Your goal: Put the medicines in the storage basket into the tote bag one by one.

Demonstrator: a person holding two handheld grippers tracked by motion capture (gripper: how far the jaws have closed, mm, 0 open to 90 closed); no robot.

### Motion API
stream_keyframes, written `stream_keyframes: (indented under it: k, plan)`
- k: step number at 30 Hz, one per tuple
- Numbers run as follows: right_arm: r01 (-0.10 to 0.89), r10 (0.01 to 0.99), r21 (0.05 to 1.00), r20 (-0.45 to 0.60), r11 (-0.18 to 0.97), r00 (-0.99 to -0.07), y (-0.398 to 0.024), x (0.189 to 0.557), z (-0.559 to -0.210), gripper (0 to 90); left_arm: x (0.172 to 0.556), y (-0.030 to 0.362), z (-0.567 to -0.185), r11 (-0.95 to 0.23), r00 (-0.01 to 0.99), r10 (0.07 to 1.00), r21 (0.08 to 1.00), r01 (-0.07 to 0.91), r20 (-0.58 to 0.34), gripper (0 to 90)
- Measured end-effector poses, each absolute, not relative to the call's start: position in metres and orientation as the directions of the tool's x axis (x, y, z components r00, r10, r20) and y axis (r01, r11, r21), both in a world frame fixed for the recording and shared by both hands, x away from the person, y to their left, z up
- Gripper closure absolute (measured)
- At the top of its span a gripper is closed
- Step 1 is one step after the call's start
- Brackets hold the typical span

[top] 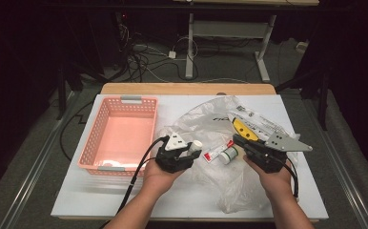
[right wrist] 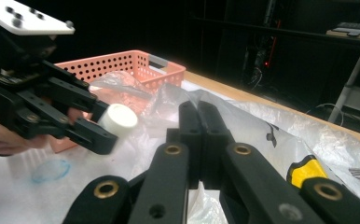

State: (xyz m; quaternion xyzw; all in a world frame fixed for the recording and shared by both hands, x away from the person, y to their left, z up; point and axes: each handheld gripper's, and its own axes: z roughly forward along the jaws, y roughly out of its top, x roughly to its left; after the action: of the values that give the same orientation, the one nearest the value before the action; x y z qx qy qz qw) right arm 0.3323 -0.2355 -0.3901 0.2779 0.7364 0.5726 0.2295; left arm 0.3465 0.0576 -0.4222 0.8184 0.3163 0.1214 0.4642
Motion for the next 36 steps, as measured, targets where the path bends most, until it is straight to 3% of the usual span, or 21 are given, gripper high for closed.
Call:
stream_keyframes:
  k: [36]
  plan:
    - [0.155,0.663,0.976,0.013,0.156,-0.749,-0.237,0.334,-0.39,90.0,0.398,-0.02,-0.44,-0.439,0.778,0.629,0.822,0.362,-0.007,57.9]
